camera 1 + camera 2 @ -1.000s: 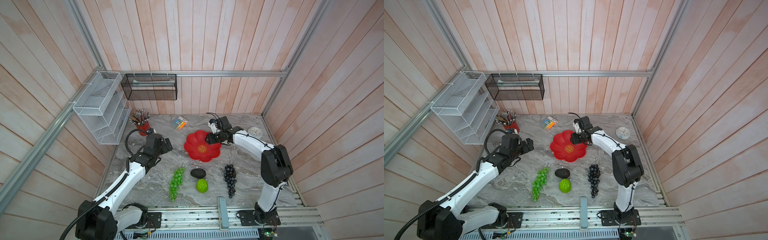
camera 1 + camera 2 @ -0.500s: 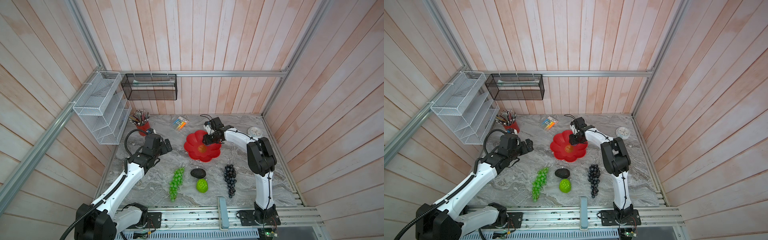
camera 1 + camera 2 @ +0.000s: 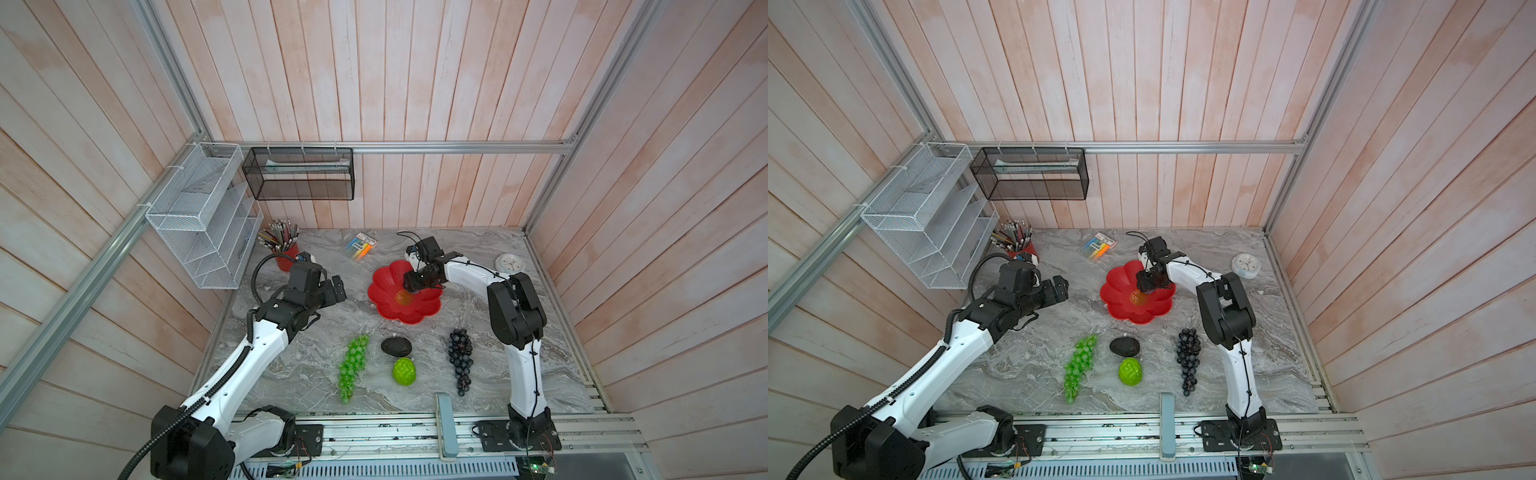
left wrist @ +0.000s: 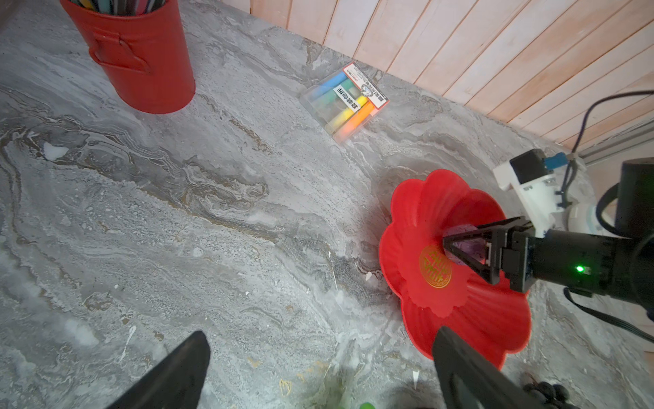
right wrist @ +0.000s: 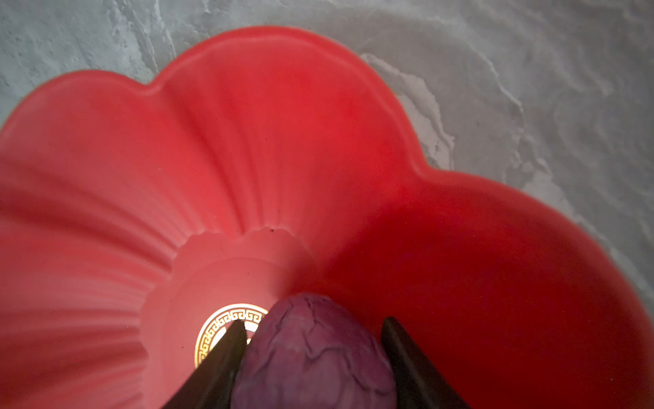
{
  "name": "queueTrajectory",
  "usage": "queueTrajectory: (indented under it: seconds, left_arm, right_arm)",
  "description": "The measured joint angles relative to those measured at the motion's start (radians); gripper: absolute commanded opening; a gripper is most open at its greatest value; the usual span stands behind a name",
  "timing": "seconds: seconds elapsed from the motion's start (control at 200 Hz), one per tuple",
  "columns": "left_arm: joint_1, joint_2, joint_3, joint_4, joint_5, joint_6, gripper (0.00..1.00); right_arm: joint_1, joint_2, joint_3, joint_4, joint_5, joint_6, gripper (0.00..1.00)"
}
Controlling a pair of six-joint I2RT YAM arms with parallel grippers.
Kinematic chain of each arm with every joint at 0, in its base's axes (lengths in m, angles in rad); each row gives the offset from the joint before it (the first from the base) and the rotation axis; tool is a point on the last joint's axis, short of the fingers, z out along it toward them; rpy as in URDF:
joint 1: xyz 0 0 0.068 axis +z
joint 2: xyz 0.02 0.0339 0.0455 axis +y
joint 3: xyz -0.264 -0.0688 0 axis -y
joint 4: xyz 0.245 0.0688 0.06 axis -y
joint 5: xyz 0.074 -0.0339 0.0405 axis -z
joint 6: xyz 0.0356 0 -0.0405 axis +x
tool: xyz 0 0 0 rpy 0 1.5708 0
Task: Arrange fruit in a fruit bowl
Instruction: Place the fruit in the fruit bowl, then pick up the fruit from the center of the table.
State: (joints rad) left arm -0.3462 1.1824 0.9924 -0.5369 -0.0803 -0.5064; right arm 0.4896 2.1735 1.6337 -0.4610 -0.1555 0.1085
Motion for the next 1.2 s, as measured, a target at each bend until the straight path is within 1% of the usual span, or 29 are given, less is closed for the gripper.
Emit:
queueTrajectory:
  seconds: [0.125, 0.275, 0.36, 0.425, 0.525, 0.66, 0.71, 0.77, 0.89, 1.015, 1.085, 1.2]
  left_arm:
    - [-0.001, 0.037, 0.024, -0.033, 0.060, 0.023, 1.00]
    - [-0.025, 0.068, 0.025, -0.076, 0.117, 0.037, 1.00]
    - [-0.047, 0.080, 0.025, -0.081, 0.157, 0.041, 0.99]
    - [-0.074, 0.103, 0.038, -0.096, 0.184, 0.051, 0.99]
    - [-0.153, 0.169, 0.098, -0.125, 0.212, 0.080, 0.98]
    - [-0.277, 0.276, 0.189, -0.148, 0.227, 0.128, 0.97]
    - [-0.319, 0.313, 0.212, -0.159, 0.226, 0.147, 0.93]
    - [-0.363, 0.358, 0.234, -0.174, 0.226, 0.167, 0.92]
    - [-0.422, 0.433, 0.249, -0.190, 0.226, 0.216, 0.92]
    - [-0.443, 0.481, 0.249, -0.194, 0.228, 0.278, 0.91]
    - [-0.445, 0.507, 0.249, -0.198, 0.226, 0.311, 0.91]
    - [-0.445, 0.532, 0.249, -0.197, 0.228, 0.356, 0.91]
  right_arm:
    - [0.013, -0.003, 0.000, 0.000, 0.032, -0.010, 0.77]
    - [0.023, -0.026, 0.017, -0.021, 0.059, -0.027, 0.79]
    - [0.027, -0.068, 0.030, -0.037, 0.072, -0.036, 0.79]
    - [0.028, -0.128, 0.023, -0.042, 0.083, -0.038, 0.81]
    - [0.027, -0.291, -0.064, -0.020, 0.093, -0.034, 0.82]
    - [0.019, -0.536, -0.256, 0.051, 0.093, -0.004, 0.82]
    - [0.008, -0.609, -0.331, 0.073, 0.087, 0.006, 0.82]
    - [-0.016, -0.675, -0.415, 0.091, 0.074, 0.019, 0.82]
    - [-0.099, -0.759, -0.553, 0.103, 0.028, 0.035, 0.82]
    - [-0.196, -0.812, -0.623, 0.119, 0.000, 0.053, 0.82]
    - [-0.218, -0.835, -0.641, 0.140, -0.017, 0.068, 0.82]
    - [-0.220, -0.848, -0.658, 0.187, -0.058, 0.087, 0.82]
